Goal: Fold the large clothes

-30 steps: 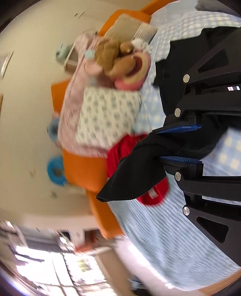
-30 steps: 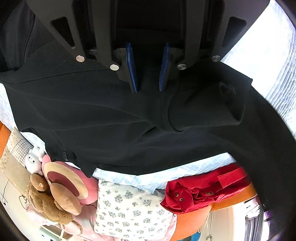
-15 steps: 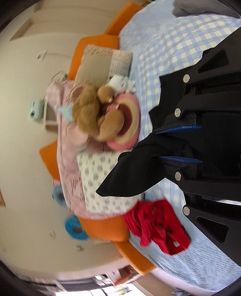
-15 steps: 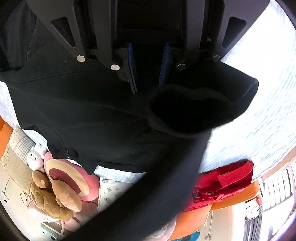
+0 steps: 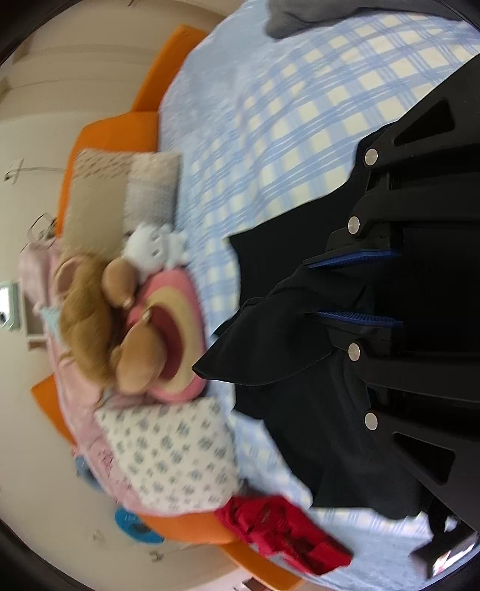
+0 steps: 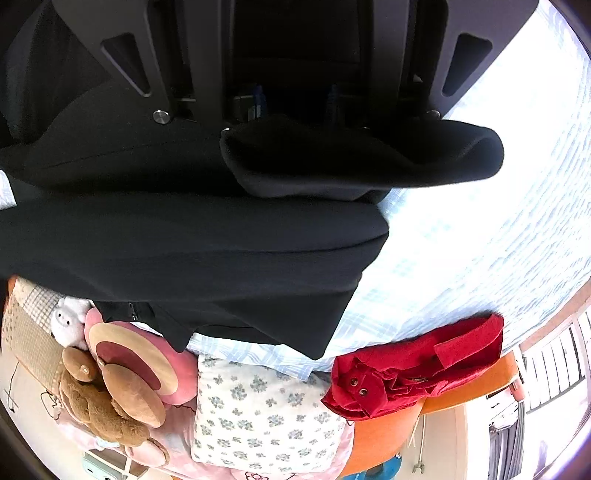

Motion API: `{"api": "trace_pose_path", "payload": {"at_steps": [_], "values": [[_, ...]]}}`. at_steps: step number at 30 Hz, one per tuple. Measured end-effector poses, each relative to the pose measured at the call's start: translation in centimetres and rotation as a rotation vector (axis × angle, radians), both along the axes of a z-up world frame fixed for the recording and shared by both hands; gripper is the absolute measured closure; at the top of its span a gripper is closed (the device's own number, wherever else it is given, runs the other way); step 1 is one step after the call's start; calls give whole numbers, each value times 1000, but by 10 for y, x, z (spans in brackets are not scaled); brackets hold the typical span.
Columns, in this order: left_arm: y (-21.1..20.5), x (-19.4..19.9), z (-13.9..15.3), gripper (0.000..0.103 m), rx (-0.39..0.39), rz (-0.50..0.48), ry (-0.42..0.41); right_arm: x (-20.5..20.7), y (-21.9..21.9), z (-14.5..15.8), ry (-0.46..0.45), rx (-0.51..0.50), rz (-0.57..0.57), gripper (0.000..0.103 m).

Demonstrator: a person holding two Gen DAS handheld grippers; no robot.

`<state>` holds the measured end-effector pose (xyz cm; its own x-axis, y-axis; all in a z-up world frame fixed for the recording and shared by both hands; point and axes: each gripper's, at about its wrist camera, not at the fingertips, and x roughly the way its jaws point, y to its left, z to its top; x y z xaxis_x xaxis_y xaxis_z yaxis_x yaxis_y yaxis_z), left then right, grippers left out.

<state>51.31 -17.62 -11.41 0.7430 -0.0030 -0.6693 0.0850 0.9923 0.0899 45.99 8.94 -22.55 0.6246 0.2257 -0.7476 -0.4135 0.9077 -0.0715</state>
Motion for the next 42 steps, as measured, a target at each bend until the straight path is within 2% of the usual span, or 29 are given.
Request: {"api": "trace_pose_path", "payload": {"at_steps": [4, 7, 8, 9, 11, 15, 18, 20, 22, 25, 28, 29, 30, 31, 36, 39, 42], "values": [[-28, -2, -31, 79, 19, -55, 35, 1, 2, 0, 0, 1, 1, 78], [-52, -9, -52, 79, 70, -123, 49, 2, 1, 0, 3, 7, 1, 78], [-60, -12, -60, 79, 73, -151, 61, 1, 2, 0, 3, 7, 0, 78], [-64, -13, -65, 84, 67, -169, 77, 1, 2, 0, 3, 9, 1, 78], [-73, -16, -76, 84, 49, -201, 124, 1, 2, 0, 2, 11, 0, 78], [-79, -27, -72, 84, 23, -261, 134, 1, 3, 0, 1, 2, 0, 78], [-73, -41, -49, 63, -19, -283, 94, 2, 5, -1, 4, -12, -2, 78], [-65, -54, -24, 60, -37, -288, 53, 2, 6, -1, 8, -18, -1, 77], [-56, -67, 0, 47, -39, -294, 21, 2, 8, -1, 12, -35, 3, 77], [-35, -90, 44, 37, -19, -287, -71, -1, 11, 0, 28, -84, 33, 74], [-12, -108, 83, 34, -5, -271, -155, -7, 6, 8, 71, -117, 61, 64], [-2, -113, 97, 34, -2, -255, -179, -10, -1, 13, 80, -108, 58, 47], [7, -116, 109, 32, -4, -241, -195, -13, -15, 22, 95, -62, 61, 11], [19, -120, 122, 30, -7, -218, -215, -17, -25, 29, 91, -32, 68, 3], [69, -143, 165, 24, -34, -141, -302, -23, -104, 59, 98, 25, 48, 5], [105, -158, 181, 22, -65, -109, -352, -10, -178, 69, 115, 32, -77, 5], [144, -165, 186, 16, -93, -73, -383, 2, -242, 84, 103, 44, -197, 5]]}}
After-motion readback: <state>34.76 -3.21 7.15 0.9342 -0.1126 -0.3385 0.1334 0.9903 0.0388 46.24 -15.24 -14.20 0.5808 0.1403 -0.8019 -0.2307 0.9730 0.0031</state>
